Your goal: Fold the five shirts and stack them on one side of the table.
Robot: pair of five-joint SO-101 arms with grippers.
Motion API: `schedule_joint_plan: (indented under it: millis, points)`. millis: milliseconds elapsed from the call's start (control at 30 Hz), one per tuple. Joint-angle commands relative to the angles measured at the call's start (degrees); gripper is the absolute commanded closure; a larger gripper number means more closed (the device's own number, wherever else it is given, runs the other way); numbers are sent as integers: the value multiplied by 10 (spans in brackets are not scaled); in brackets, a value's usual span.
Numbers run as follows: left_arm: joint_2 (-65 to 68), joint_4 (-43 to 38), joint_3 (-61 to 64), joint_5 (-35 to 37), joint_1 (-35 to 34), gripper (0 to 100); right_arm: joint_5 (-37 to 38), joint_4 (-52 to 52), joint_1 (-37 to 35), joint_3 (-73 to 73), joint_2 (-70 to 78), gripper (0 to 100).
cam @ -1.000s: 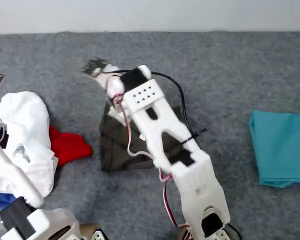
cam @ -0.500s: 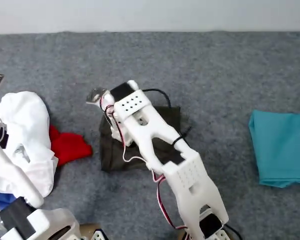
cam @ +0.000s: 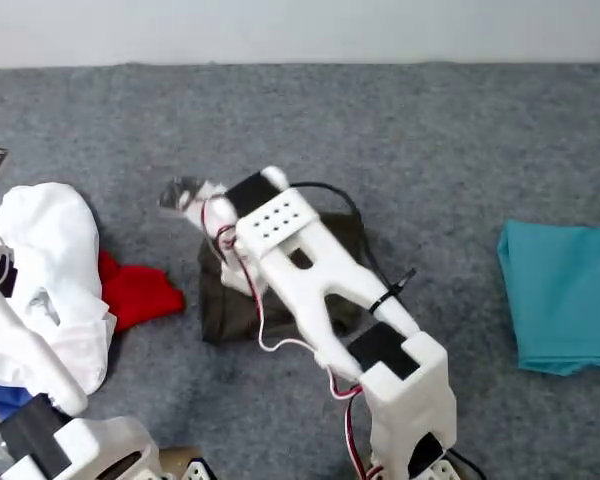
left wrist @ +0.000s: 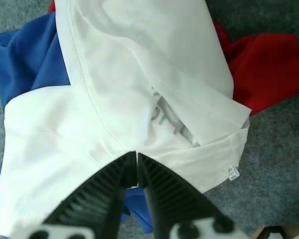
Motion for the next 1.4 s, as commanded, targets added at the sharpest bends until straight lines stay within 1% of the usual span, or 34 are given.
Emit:
schedule_joint_plan:
  millis: [0,133,200,300,400,467,567,667,800,933,1000,1200,1300,1367]
  points:
    - [-27,-11,-3,-1,2,983,2,-110,16,-30,19,988]
    - [-27,-11,-3,-1,2,983,2,-184,16,-47,80,988]
    - [-27,-11,-3,-1,2,983,1,-197,16,-74,108,988]
    - [-27,-11,-3,-1,2,983,0,-189,16,-128,154,988]
    - [-27,-11,-3,-1,2,983,-16,-138,8,-178,190,988]
    - [-27,-11,-3,-1,2,983,-27,-65,-8,-214,202,988]
    - [-27,-11,-3,-1,2,983,-25,48,-43,-253,204,988]
    - [-27,-20,-3,-1,2,983,-25,136,-73,-283,205,988]
    - [-27,-27,-3,-1,2,983,-28,142,-87,-271,179,988]
    - [-27,-26,-3,-1,2,983,-28,139,-100,-247,144,988]
    - [-27,-26,-3,-1,2,983,-26,124,-80,-247,138,988]
    - [-27,-26,-3,-1,2,983,-28,-23,14,-247,141,988]
    - [-27,-25,-3,-1,2,983,-28,-99,37,-247,153,988]
    - [-27,-25,-3,-1,2,983,-28,-124,43,-247,167,988]
